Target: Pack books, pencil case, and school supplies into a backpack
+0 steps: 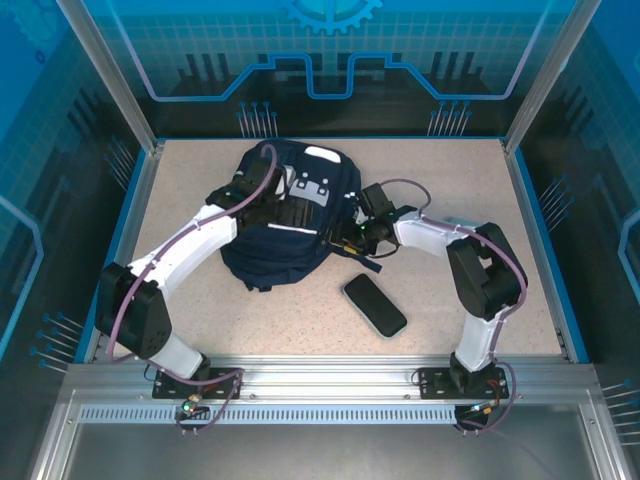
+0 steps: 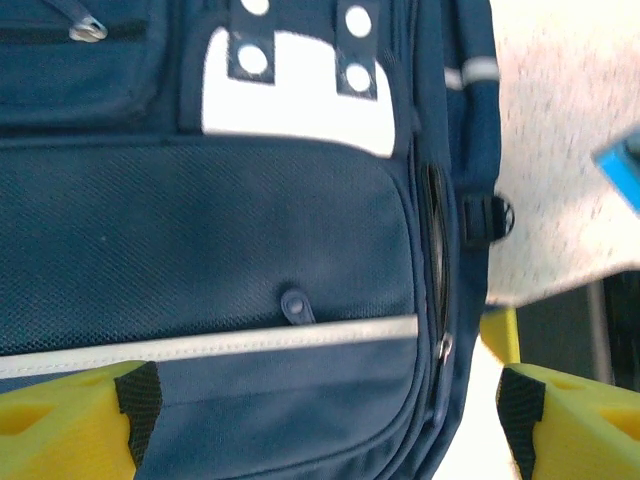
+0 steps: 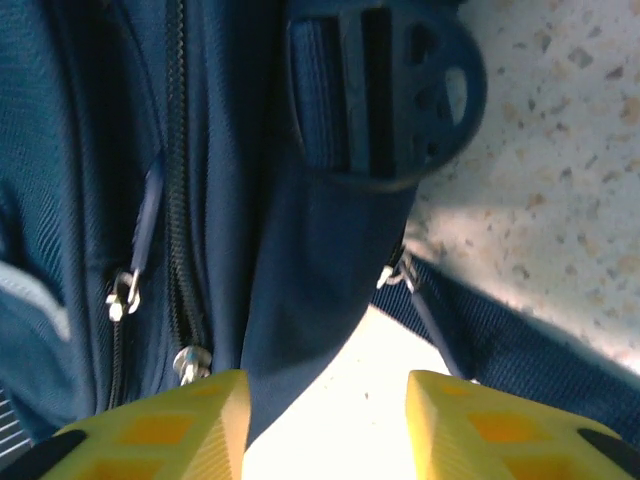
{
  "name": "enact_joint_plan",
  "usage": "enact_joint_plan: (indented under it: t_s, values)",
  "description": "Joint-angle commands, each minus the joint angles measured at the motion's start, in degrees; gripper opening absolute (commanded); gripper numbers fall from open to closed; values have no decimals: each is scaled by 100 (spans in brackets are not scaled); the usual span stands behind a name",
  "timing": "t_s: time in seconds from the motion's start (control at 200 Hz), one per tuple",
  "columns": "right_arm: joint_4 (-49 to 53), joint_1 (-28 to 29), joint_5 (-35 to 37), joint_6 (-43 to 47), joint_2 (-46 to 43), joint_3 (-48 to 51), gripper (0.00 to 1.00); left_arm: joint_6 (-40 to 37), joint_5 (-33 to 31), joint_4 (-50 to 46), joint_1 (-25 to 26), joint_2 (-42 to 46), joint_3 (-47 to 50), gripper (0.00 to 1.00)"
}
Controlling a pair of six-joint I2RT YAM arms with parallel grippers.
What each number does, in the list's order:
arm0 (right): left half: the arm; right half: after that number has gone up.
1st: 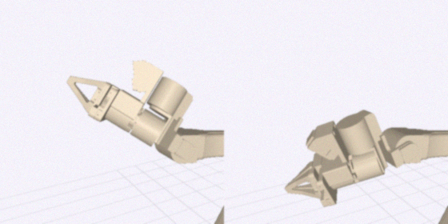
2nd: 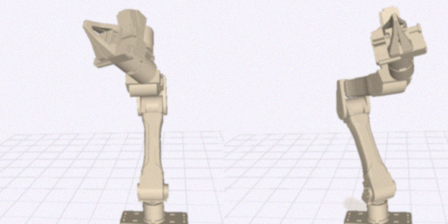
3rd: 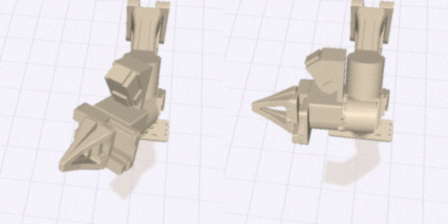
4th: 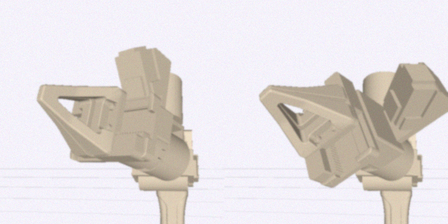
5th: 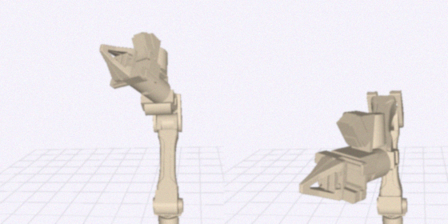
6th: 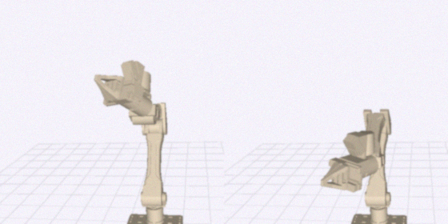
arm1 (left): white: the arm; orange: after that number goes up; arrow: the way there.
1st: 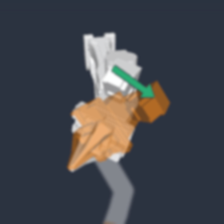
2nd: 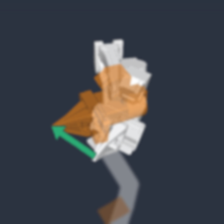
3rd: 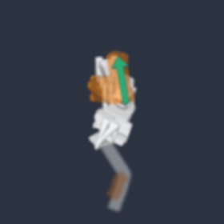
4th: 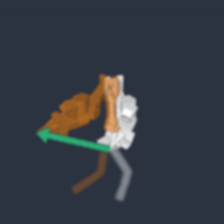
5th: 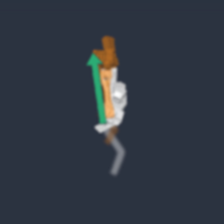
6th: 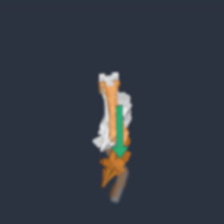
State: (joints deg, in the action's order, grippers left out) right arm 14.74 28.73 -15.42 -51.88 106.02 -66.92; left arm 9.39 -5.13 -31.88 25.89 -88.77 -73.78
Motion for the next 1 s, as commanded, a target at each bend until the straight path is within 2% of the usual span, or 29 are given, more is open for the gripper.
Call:
enact_joint_plan:
  t_s: [0.0, 0.265, 0.395, 0.5, 0.67, 0.835, 0.995]
  values:
    - [-185, -113, -48, -220, 193, -200, 41, -743, -79, -407, 217, 150, 233, 87]
    - [-430, -348, -311, 10, 702, -476, 28, -1663, -325, -498, 519, 26, 496, 80]
    - [-279, -495, -114, 252, 1020, -900, 22, -2200, -321, -306, 531, -99, 562, 78]
    - [-44, -618, -19, 468, 1285, -1383, 21, -2529, -179, 32, 528, -195, 579, 78]
    - [198, -784, -59, 750, 1470, -1840, 23, -3355, 92, 2, 527, -570, 419, 78]
    - [291, -878, -161, 972, 1298, -1857, 26, -4052, -323, 196, 460, -815, 391, 74]
    - [326, -880, -242, 1061, 1025, -1657, 34, -4153, -181, 357, 208, -881, 277, 68]
